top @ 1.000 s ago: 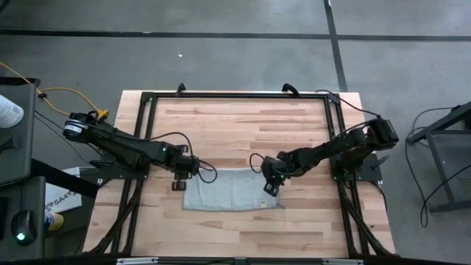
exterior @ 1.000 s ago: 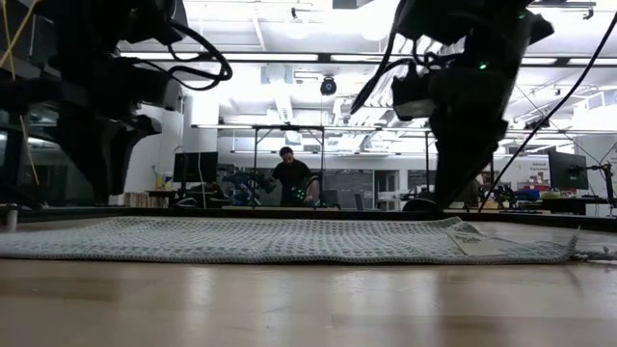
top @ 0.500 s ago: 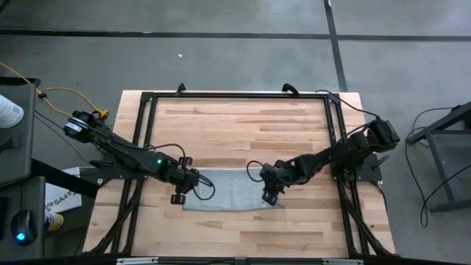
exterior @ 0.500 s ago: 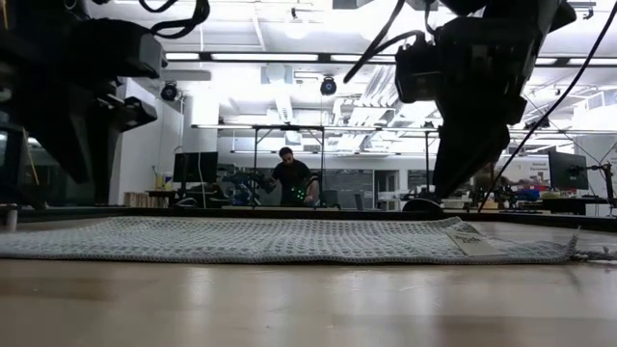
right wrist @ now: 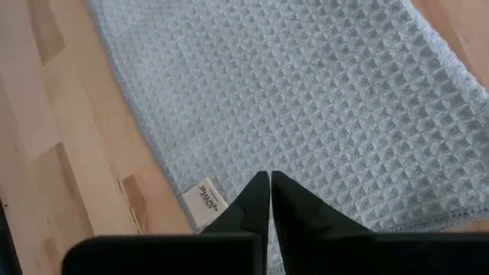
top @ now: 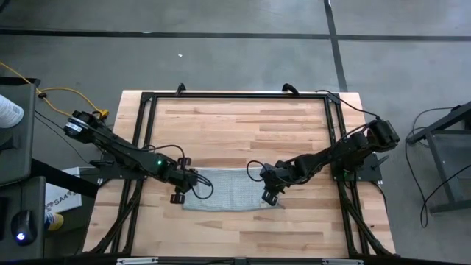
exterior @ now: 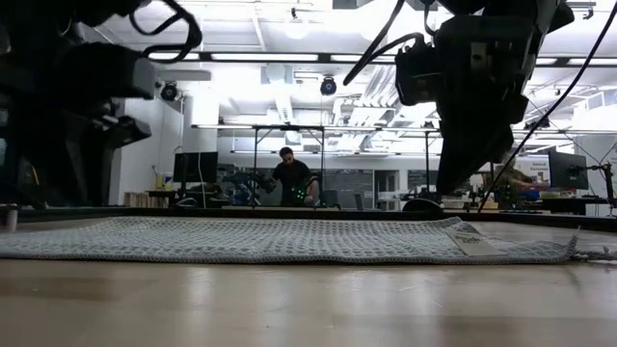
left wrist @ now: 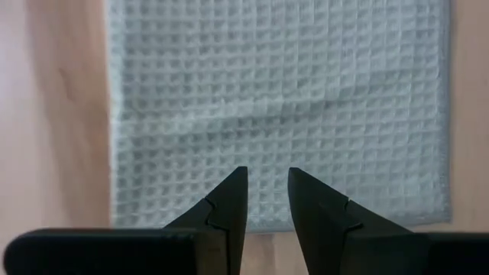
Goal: Fold microfiber towels
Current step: Fold the gray towel
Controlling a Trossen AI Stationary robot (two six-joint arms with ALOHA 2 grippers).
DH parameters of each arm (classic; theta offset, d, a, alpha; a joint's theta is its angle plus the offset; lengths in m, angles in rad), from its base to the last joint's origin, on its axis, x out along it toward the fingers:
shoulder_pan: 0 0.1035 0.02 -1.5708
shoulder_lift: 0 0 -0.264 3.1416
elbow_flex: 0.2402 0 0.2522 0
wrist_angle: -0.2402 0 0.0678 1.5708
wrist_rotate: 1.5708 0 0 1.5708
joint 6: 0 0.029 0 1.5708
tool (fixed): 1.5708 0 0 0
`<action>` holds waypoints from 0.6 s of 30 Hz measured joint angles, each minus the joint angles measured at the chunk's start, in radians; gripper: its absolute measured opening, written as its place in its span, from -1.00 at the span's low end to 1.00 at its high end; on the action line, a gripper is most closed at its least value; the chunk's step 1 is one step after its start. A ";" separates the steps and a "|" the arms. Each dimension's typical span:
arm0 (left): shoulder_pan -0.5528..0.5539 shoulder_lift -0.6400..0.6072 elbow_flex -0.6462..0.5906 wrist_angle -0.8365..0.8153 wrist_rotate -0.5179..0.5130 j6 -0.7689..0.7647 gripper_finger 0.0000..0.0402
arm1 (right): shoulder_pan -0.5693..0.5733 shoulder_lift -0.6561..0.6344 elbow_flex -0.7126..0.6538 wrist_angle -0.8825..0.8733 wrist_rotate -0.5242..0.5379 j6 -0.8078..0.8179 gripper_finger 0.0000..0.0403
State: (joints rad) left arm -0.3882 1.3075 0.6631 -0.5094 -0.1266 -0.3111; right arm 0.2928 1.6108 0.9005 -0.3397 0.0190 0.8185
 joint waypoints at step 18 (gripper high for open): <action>0.000 0.000 -0.033 0.086 0.044 0.011 -0.53 | -0.027 0.170 0.004 0.106 -0.134 0.008 -0.99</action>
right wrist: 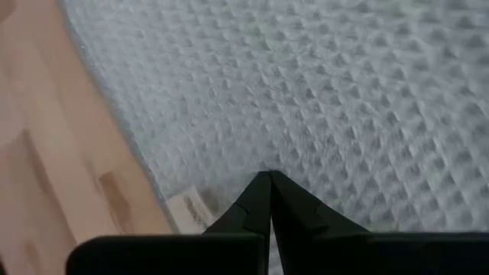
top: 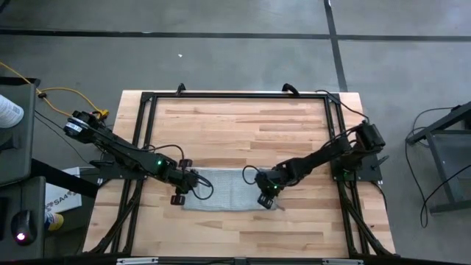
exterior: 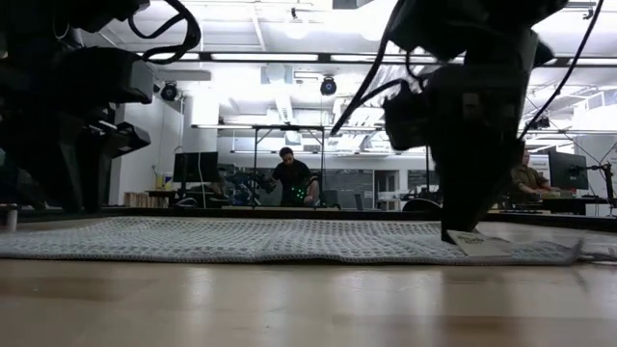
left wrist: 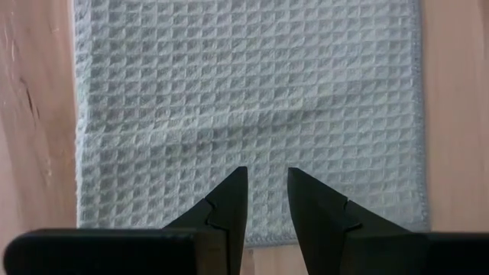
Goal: Fold microfiber towels
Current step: Fold the gray towel
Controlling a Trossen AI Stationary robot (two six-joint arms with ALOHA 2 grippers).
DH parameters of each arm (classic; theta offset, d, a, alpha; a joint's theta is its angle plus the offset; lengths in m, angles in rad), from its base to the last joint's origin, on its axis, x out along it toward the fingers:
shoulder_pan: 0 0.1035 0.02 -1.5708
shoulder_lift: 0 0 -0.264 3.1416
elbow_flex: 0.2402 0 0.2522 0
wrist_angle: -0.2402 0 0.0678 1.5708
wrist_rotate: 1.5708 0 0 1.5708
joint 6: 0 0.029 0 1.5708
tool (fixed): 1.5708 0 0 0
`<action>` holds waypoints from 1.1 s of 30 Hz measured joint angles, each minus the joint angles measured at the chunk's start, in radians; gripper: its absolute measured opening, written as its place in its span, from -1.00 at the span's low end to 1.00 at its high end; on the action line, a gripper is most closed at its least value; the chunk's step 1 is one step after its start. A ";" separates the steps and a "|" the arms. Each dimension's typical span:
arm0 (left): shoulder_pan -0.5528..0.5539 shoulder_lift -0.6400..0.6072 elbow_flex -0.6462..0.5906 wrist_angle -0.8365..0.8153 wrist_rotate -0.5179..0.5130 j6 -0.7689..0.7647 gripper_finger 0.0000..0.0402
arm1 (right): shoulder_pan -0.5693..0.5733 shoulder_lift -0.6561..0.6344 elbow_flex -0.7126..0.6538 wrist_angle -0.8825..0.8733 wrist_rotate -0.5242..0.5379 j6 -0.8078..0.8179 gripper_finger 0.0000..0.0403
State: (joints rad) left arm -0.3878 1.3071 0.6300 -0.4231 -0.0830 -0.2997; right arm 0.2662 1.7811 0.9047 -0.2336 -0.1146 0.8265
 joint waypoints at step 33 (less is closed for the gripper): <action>0.001 0.000 0.001 0.035 -0.020 0.033 -0.53 | -0.230 0.017 -0.003 -0.090 0.202 -0.194 -0.99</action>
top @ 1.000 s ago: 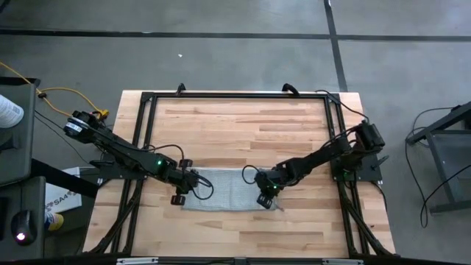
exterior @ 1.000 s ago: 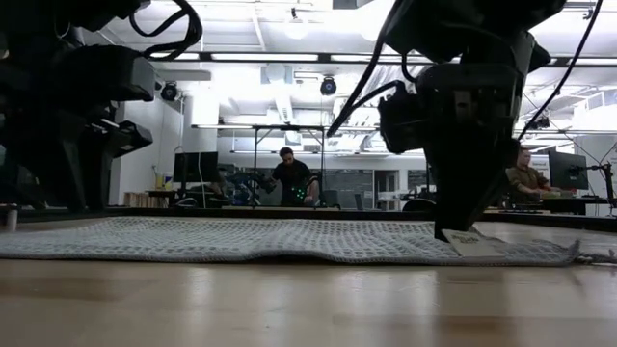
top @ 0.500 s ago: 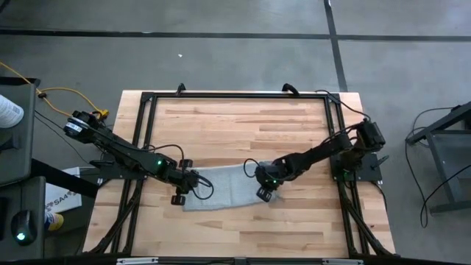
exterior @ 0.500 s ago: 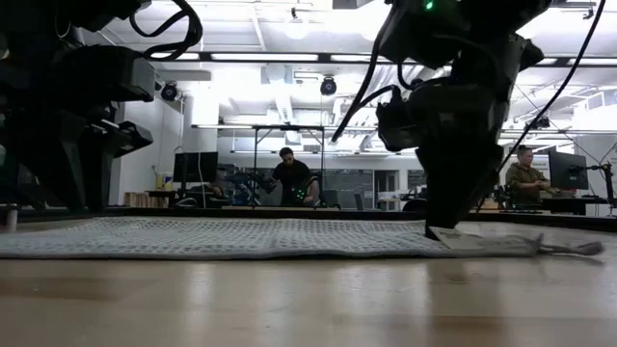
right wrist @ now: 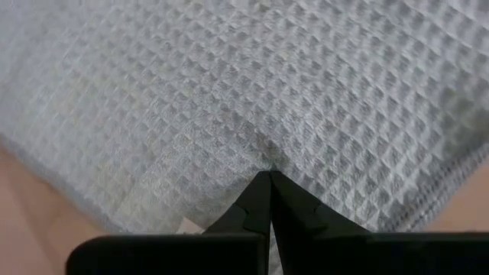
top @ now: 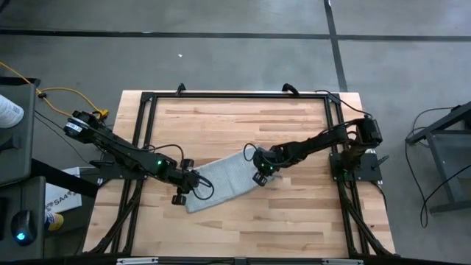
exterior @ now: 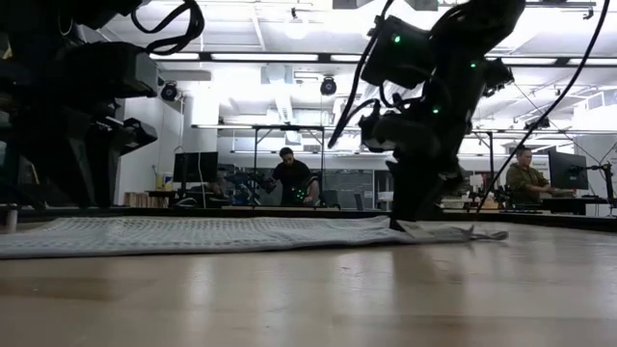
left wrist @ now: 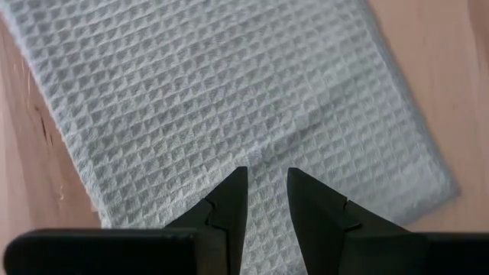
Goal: Fold microfiber towels
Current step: Fold the gray towel
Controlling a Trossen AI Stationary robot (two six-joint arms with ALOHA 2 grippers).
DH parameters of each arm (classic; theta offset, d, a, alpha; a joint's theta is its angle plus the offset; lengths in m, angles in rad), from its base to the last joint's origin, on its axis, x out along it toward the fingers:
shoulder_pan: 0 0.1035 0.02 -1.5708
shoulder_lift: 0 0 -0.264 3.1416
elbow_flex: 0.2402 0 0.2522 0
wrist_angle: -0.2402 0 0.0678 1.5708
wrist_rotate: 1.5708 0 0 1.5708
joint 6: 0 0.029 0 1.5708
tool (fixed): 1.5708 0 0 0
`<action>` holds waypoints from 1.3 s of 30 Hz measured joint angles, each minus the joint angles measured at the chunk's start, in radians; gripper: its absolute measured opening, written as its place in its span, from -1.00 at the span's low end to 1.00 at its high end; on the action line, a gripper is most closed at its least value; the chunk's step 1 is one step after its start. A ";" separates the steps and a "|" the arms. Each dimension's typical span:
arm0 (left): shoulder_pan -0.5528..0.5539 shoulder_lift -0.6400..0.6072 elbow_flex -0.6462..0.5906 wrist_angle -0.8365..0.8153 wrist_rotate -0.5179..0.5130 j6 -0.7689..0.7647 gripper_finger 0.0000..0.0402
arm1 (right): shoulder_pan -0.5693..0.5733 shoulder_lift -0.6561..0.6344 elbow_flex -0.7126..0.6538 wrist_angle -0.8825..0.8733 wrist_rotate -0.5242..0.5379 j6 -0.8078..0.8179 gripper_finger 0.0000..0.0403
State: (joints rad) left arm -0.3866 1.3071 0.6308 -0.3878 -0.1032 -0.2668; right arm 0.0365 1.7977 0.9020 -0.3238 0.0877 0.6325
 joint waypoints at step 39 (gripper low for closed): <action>0.001 0.281 0.142 0.255 0.041 0.133 -0.53 | -0.308 0.005 0.018 0.181 -0.166 -0.296 -0.99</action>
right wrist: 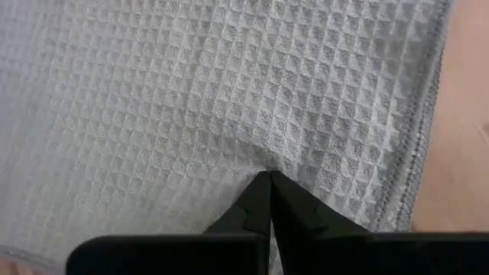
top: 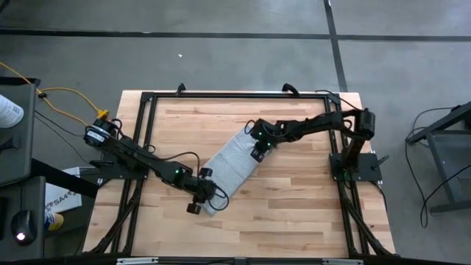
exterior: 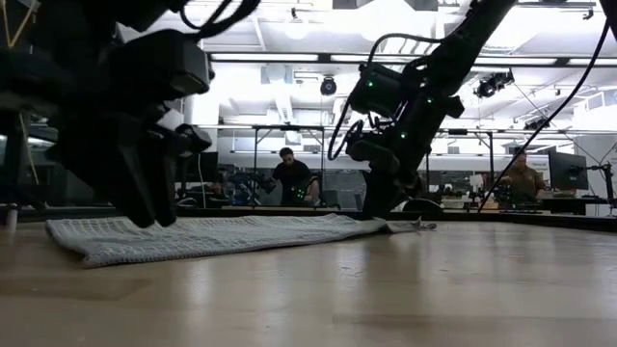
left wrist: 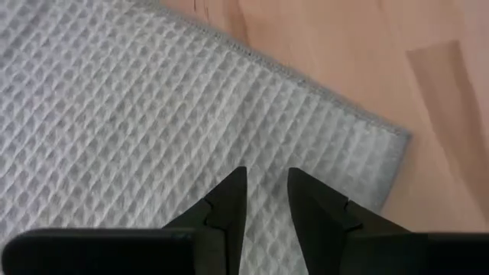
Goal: Fold microfiber towels
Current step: Fold the gray towel
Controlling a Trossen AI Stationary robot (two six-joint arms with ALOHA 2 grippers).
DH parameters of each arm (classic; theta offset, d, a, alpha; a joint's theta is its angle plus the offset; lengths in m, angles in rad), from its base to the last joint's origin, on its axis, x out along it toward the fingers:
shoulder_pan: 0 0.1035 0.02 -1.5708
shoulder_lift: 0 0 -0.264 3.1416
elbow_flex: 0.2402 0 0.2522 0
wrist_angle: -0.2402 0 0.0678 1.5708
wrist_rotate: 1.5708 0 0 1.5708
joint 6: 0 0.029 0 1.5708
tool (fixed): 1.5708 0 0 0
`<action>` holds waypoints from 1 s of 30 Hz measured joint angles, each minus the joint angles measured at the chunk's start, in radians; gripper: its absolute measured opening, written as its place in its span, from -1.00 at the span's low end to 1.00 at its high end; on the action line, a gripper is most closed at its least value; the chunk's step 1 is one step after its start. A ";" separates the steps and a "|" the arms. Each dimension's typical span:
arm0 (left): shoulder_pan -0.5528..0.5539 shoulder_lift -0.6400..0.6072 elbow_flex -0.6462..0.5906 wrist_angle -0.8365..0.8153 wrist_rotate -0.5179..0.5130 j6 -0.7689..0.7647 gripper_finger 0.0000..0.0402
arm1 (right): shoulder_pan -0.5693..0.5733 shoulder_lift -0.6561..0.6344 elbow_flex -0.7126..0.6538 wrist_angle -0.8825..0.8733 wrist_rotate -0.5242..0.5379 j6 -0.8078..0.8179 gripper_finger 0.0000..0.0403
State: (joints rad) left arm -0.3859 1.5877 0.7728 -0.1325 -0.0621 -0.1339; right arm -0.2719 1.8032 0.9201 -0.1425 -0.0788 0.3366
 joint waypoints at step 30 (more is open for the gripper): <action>0.040 0.163 0.130 0.084 0.071 0.104 -0.53 | -0.008 -0.002 0.061 -0.134 -0.048 -0.028 -0.99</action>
State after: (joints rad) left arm -0.3462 1.7512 0.9031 -0.0486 0.0093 -0.0303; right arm -0.2801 1.8008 0.9810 -0.2768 -0.1272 0.3088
